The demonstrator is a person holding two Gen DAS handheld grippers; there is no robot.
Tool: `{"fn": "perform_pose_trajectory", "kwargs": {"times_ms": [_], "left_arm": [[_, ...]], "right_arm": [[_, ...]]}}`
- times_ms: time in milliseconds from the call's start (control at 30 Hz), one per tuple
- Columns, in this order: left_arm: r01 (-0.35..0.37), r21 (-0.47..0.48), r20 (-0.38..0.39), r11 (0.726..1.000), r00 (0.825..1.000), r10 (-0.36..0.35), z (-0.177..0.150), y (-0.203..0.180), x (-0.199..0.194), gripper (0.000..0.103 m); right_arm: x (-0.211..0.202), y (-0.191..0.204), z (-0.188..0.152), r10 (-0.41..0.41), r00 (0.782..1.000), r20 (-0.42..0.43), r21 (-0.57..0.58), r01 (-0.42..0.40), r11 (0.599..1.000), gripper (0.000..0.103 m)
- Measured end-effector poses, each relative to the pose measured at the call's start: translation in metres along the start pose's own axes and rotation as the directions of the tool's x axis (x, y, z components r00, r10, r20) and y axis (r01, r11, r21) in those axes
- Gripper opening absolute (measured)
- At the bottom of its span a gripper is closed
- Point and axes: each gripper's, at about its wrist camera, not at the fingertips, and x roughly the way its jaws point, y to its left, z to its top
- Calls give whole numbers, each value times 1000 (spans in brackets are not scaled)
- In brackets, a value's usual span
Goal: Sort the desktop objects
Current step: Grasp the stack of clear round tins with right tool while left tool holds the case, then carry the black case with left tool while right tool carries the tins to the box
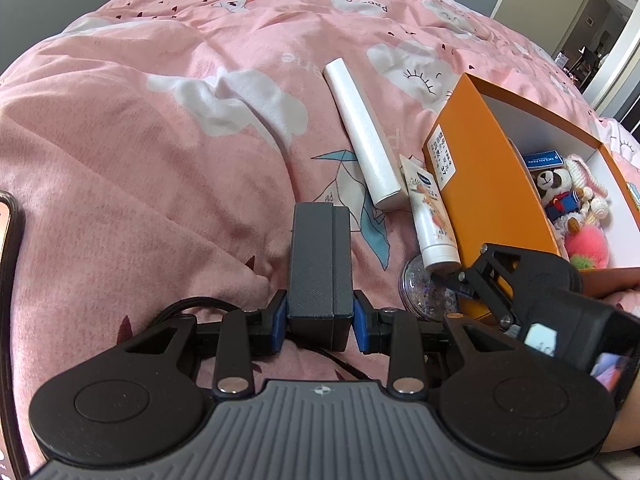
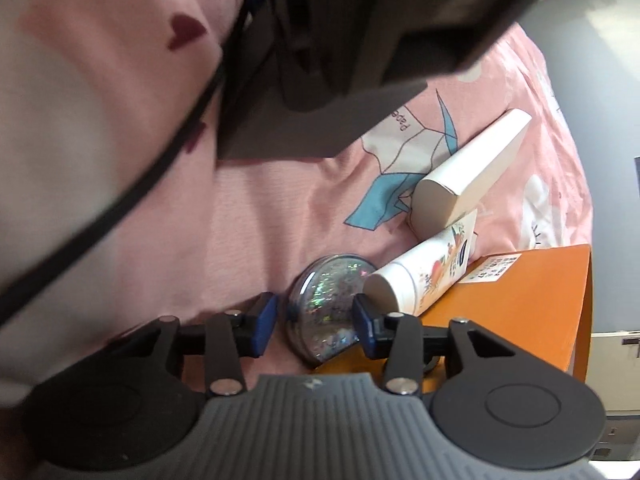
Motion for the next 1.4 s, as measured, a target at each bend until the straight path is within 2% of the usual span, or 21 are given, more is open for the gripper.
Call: {"fn": "perform_pose_trajectory", "kwargs": {"times_ms": [67, 300, 467, 600, 667, 733, 867, 933, 967, 1067, 1133, 1267, 1400], "left_arm": [[3, -6, -1, 1000, 1000, -3, 0, 1, 0, 37], [2, -8, 0, 1000, 1000, -2, 0, 1, 0, 37], [6, -15, 8, 1000, 1000, -6, 0, 1, -2, 37], [9, -18, 12, 1000, 1000, -9, 2, 2, -3, 37], [9, -20, 12, 1000, 1000, -9, 2, 2, -3, 37], [11, -23, 11, 1000, 1000, -11, 3, 3, -4, 37], [13, -20, 13, 1000, 1000, -13, 3, 3, -4, 37], [12, -17, 12, 1000, 1000, -12, 3, 2, -4, 37], [11, -15, 11, 1000, 1000, -11, 3, 3, -4, 37], [10, -14, 8, 1000, 1000, -10, 3, 2, -3, 37], [9, -14, 9, 1000, 1000, -9, 2, 1, -2, 37], [4, -10, 10, 1000, 1000, -4, 2, 0, -1, 37], [8, -21, 13, 1000, 1000, -8, 2, 0, 1, 37]], "right_arm": [[3, 0, 0, -15, 1000, 1, -2, 15, 1000, 47], [-4, 0, -4, -46, 998, 31, -5, 46, 999, 34], [-19, -7, -10, -36, 997, 67, 31, 34, 999, 28], [-42, -20, -14, -7, 991, 136, 83, -5, 997, 18], [-51, -34, -17, 30, 986, 167, 137, -53, 989, 17], [-60, -51, -21, 97, 975, 198, 198, -136, 971, 16], [-78, -81, -28, 225, 932, 283, 290, -307, 906, 15], [-90, -70, -20, 272, 910, 312, 324, -371, 870, 15], [-89, -70, -17, 281, 908, 311, 338, -382, 860, 15], [-79, -69, -12, 258, 926, 276, 362, -349, 864, 14], [-71, -77, -11, 261, 925, 278, 367, -353, 861, 14], [-50, -76, -7, 221, 940, 259, 349, -305, 886, 15], [-44, -76, -6, 240, 936, 258, 341, -321, 884, 15]]}}
